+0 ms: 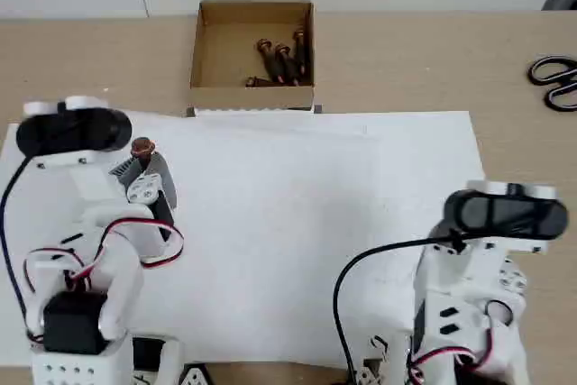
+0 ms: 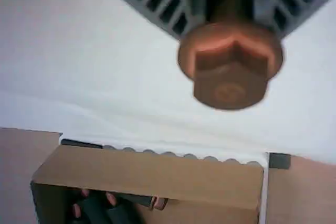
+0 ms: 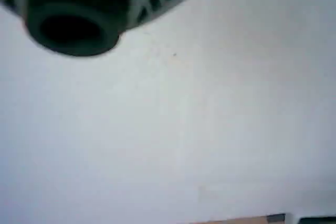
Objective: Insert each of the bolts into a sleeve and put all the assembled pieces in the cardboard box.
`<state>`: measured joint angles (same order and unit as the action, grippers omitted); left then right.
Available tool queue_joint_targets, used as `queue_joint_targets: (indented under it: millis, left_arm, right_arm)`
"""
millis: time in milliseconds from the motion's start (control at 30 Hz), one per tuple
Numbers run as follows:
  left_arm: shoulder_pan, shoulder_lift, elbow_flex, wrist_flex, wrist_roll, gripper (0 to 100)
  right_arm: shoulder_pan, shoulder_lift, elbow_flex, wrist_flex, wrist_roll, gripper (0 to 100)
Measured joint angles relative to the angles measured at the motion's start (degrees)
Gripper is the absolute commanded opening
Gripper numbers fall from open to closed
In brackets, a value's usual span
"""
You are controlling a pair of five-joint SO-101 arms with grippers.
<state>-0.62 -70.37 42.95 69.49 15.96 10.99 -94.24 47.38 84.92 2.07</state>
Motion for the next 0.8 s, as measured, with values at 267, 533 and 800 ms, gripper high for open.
queue_joint_targets:
  millis: [267,533,800]
  left_arm:
    - [0.2,-10.4,11.0,-6.3,-0.3,1]
    - [0.6,-26.4,28.0,-18.5,-0.3,1]
    - [0.5,-32.5,35.6,-22.9,-0.3,1]
  right_arm:
    - [-5.4,-9.0,9.3,-5.9,0.0,0.3]
    - [-5.1,-9.1,18.3,-15.6,0.0,0.3]
    - [-7.3,-9.1,28.0,-28.6,0.0,0.3]
